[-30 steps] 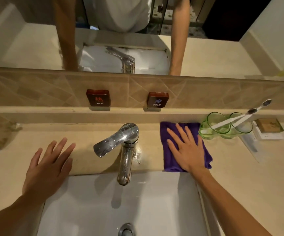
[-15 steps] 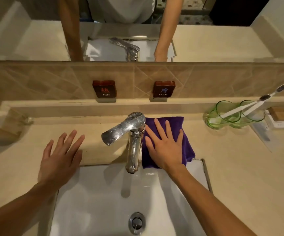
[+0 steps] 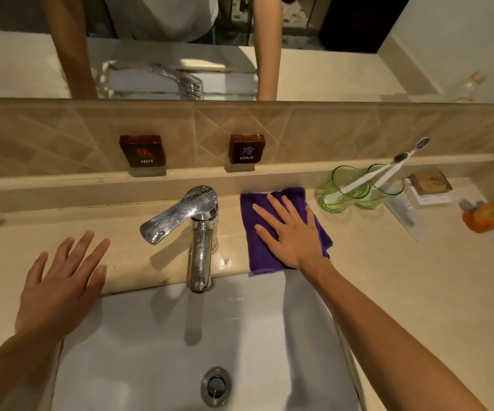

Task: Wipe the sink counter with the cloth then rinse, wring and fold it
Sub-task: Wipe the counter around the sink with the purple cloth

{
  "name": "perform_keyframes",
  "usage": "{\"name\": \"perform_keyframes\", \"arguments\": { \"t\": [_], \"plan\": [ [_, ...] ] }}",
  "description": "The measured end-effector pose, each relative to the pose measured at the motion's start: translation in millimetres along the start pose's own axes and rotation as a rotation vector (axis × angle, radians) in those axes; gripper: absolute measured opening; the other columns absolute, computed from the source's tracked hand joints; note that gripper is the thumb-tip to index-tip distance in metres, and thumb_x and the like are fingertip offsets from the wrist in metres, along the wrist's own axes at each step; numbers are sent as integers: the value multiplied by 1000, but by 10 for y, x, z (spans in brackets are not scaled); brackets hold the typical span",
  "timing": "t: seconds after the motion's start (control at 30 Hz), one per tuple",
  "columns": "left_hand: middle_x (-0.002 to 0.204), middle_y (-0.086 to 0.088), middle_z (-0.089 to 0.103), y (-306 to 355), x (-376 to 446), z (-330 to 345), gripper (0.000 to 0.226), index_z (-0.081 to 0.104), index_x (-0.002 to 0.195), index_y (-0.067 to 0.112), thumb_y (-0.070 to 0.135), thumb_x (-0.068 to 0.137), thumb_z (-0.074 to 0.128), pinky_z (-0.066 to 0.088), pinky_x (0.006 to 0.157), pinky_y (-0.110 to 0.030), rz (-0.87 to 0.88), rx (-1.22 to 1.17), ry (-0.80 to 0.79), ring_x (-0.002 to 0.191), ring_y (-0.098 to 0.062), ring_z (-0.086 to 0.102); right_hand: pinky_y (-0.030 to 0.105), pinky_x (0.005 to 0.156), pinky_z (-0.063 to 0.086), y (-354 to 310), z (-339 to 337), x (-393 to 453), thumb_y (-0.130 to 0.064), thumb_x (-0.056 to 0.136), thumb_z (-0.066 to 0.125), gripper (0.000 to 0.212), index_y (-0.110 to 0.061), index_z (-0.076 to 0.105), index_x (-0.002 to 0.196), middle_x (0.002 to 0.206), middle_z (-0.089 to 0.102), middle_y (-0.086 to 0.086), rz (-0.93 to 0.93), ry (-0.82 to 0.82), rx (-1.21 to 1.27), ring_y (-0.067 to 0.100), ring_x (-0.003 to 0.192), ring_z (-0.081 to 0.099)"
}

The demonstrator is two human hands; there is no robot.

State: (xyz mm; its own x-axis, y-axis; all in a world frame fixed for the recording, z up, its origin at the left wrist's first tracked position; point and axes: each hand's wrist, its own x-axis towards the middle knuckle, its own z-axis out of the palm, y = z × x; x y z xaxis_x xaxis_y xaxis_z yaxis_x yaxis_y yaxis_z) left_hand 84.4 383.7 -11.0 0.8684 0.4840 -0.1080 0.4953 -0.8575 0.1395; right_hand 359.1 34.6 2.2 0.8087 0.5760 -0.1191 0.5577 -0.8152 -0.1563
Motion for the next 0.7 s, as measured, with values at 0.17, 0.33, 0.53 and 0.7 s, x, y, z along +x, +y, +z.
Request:
{"name": "perform_keyframes", "arguments": {
  "t": [0.17, 0.33, 0.53, 0.7],
  "plan": [
    [168, 13, 21, -14, 16, -1, 60, 16, 156, 52, 61, 99, 1, 10, 120, -40, -17, -84, -56, 152, -25, 27, 52, 124, 0, 222, -16, -344, -68, 99, 17, 54, -60, 8, 151, 167, 3, -21, 59, -21, -9, 9, 155, -4],
    [164, 29, 10, 8, 9, -13, 58, 8, 150, 65, 71, 93, -5, 13, 122, -47, -9, -219, 6, 153, -20, 21, 48, 125, 3, 595, -92, -794, -71, 98, 15, 54, -63, 2, 149, 165, -1, -25, 128, -60, -22, 5, 153, -8],
    [169, 16, 14, -123, 65, 23, 58, 11, 153, 59, 66, 97, 2, 13, 122, -53, 1, -191, -104, 154, -26, 16, 48, 125, 1, 1066, -192, -1413, -73, 94, 7, 55, -65, -3, 148, 165, -4, -25, 163, -144, 1, 3, 153, -11],
    [172, 6, 6, -256, 119, 180, 56, 17, 161, 33, 50, 108, 19, 8, 124, -64, 75, 54, -68, 159, -19, -4, 51, 124, 6, 1476, -336, -2076, -74, 95, 5, 59, -59, -5, 151, 165, -10, -22, 89, -262, -52, 5, 152, -18]
  ]
}}
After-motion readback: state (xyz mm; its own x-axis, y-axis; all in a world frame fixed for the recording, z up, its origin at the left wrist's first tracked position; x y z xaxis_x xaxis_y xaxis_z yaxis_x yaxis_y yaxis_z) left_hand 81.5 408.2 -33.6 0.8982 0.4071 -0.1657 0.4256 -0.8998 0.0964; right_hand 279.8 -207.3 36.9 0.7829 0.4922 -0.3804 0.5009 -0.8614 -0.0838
